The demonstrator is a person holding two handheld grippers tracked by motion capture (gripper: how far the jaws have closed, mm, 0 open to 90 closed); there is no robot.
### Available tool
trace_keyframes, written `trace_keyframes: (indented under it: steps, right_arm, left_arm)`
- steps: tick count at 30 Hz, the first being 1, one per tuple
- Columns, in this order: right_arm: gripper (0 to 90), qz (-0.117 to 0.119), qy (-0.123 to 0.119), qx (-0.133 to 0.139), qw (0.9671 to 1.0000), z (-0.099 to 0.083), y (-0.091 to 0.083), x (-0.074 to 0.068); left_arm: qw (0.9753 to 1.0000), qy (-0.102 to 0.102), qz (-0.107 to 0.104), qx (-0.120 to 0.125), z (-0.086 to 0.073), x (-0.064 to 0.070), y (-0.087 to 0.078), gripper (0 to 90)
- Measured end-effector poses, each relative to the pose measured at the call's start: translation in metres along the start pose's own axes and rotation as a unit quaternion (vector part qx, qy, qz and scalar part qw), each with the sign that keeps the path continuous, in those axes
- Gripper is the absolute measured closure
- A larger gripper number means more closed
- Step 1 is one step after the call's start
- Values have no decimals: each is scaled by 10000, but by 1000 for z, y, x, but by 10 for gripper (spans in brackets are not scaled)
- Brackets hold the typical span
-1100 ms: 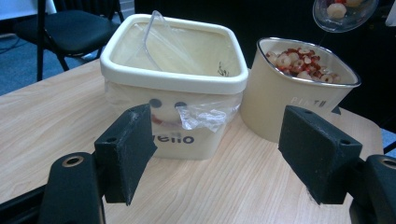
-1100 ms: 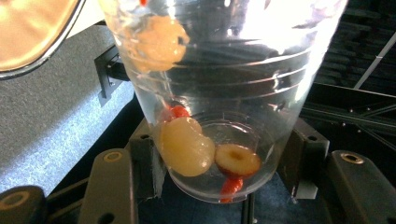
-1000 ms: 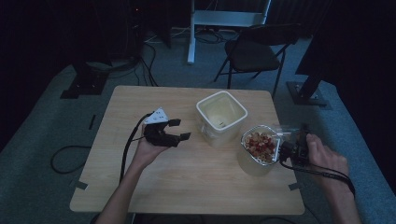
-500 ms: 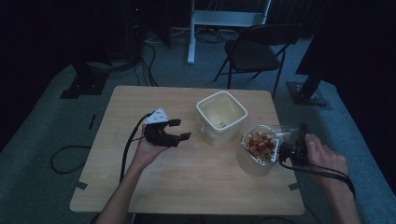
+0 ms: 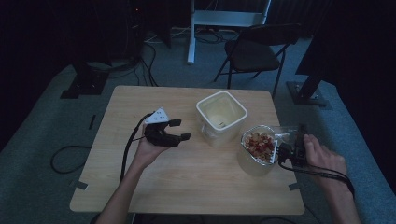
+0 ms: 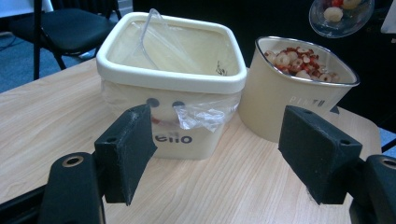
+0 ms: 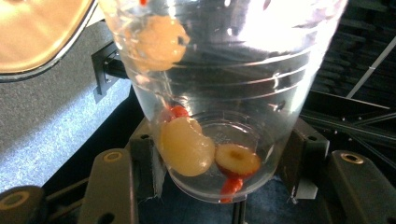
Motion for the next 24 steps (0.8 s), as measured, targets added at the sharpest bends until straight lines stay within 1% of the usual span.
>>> trace_keyframes:
  steps: [5, 7, 8, 9, 11, 13, 15, 17, 19, 21, 22, 23, 24]
  right_arm:
    - [427, -9, 44, -18, 10000, 0, 0, -1]
    - [427, -6, -2, 0, 10000, 0, 0, -2]
    - [427, -5, 11, -12, 10000, 0, 0, -2]
    - [427, -24, -12, -19, 10000, 0, 0, -2]
    - [427, -23, -198, 69, 9998, 3, -2, -5]
    - [427, -34, -37, 12, 10000, 2, -1, -3]
    - [427, -56, -74, 55, 9999, 3, 0, -2]
    - [427, -58, -13, 22, 10000, 3, 0, -1]
    - [427, -56, -72, 42, 9999, 3, 0, -1]
    - [427, -100, 45, -65, 9999, 0, 1, 2]
    - [427, -86, 53, -82, 9999, 0, 1, 2]
    - [427, -90, -4, -23, 10000, 1, 1, 1]
    - [427, -108, -15, -54, 9999, 0, 1, 2]
  left_arm:
    - [10000, 2, -1, -11, 0, 0, 0, 270]
    - [10000, 7, 3, -5, 0, 0, 0, 270]
    - [10000, 8, 3, -4, 0, 0, 0, 270]
    - [10000, 5, 2, -6, 0, 0, 0, 271]
    - [10000, 0, -3, -14, 0, 0, 0, 270]
    - [10000, 5, -13, -19, 0, 1, 1, 270]
    - [10000, 10, -17, -32, 0, 1, 1, 270]
    - [10000, 6, -14, -21, 0, 1, 1, 270]
    - [10000, 5, -4, -19, 0, 0, 0, 270]
    - [10000, 6, -8, -15, 0, 0, 0, 270]
    - [10000, 7, -5, -17, 0, 0, 0, 270]
    - [10000, 10, -2, -13, 0, 0, 0, 270]
    - [10000, 11, -5, -12, 0, 0, -1, 270]
Point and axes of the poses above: each handheld gripper's, and its own axes: y roughly forward along the jaws, z roughly out of its top, x roughly to its right, the point moved 5 cm from there along y, roughly forward along the jaws, and after that the axes turned 14 degrees about -z, right-handed, at the moved point
